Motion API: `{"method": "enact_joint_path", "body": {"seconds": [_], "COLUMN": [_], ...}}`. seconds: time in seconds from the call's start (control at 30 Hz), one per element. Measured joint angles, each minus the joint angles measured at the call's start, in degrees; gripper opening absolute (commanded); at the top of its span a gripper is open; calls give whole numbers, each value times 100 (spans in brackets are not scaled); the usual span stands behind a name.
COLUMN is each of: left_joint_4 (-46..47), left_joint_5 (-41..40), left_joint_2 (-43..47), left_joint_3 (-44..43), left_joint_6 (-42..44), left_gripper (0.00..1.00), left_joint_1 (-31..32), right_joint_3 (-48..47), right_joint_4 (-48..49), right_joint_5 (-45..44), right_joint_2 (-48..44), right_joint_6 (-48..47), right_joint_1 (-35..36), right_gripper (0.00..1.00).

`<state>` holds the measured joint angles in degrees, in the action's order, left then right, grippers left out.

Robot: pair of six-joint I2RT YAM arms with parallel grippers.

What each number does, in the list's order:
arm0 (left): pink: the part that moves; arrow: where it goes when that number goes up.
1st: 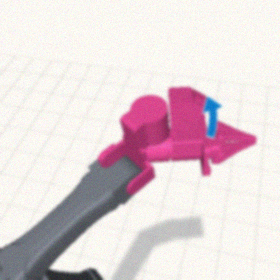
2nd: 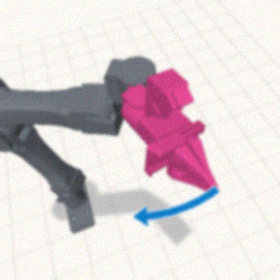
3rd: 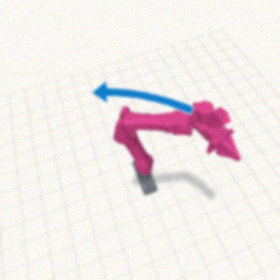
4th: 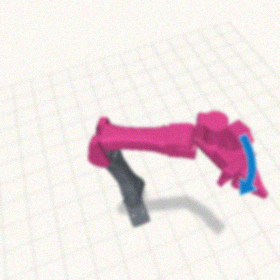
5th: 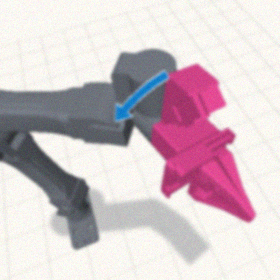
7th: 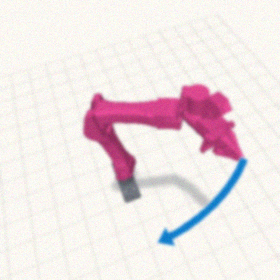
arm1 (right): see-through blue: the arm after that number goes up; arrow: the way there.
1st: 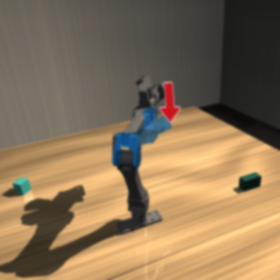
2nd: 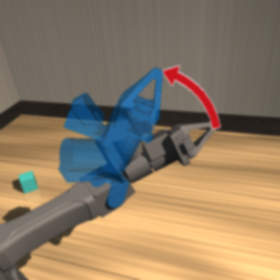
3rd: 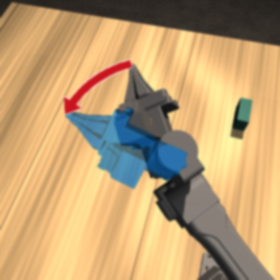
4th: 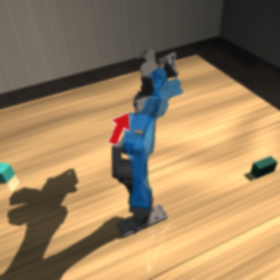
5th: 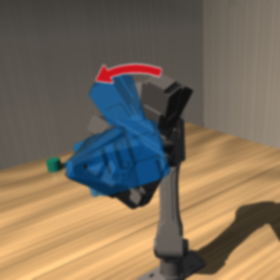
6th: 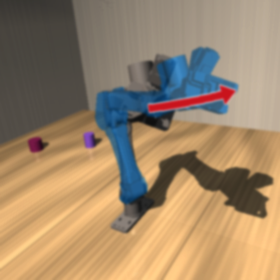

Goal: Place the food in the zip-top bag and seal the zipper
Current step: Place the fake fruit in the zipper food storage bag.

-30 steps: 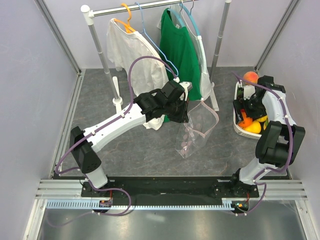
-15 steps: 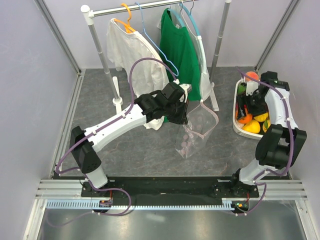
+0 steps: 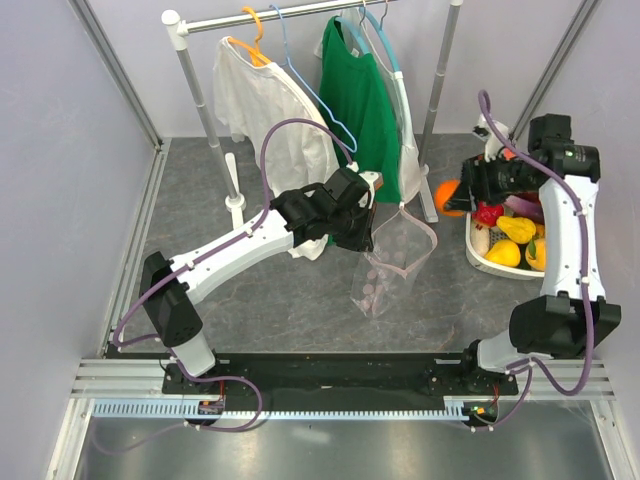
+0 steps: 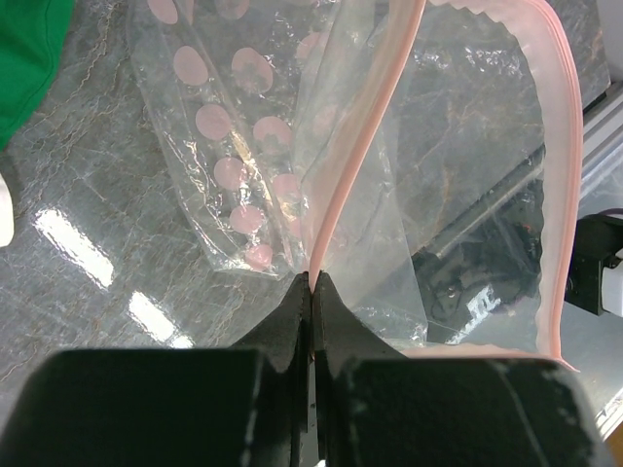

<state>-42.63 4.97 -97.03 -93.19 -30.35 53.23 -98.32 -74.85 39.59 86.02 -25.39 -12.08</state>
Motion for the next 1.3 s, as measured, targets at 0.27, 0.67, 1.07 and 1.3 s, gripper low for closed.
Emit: {"method": "enact_joint_path", "body": {"seconds": [0.27, 0.67, 1.07, 1.3], "left_joint_4": [0, 0, 15, 114], "left_joint_5": [2, 11, 190, 326], "left_joint_2": [0, 0, 0, 2], "left_joint_3": [0, 0, 11, 48], "left_joint_6": [42, 157, 190, 197], "left_gripper": [2, 2, 2, 2], "left_joint_1": [0, -2, -48, -66], "right_joint_3": [518, 1526, 44, -859], "right_joint_4": [26, 785, 181, -35], "right_joint_5": [533, -920, -695, -1038], "right_joint_2": [-645, -951, -424, 863], "right_joint_6": [122, 704, -20, -1104], "right_joint_1": [1626, 2734, 828, -614], "right_gripper": [37, 98, 98, 98]}}
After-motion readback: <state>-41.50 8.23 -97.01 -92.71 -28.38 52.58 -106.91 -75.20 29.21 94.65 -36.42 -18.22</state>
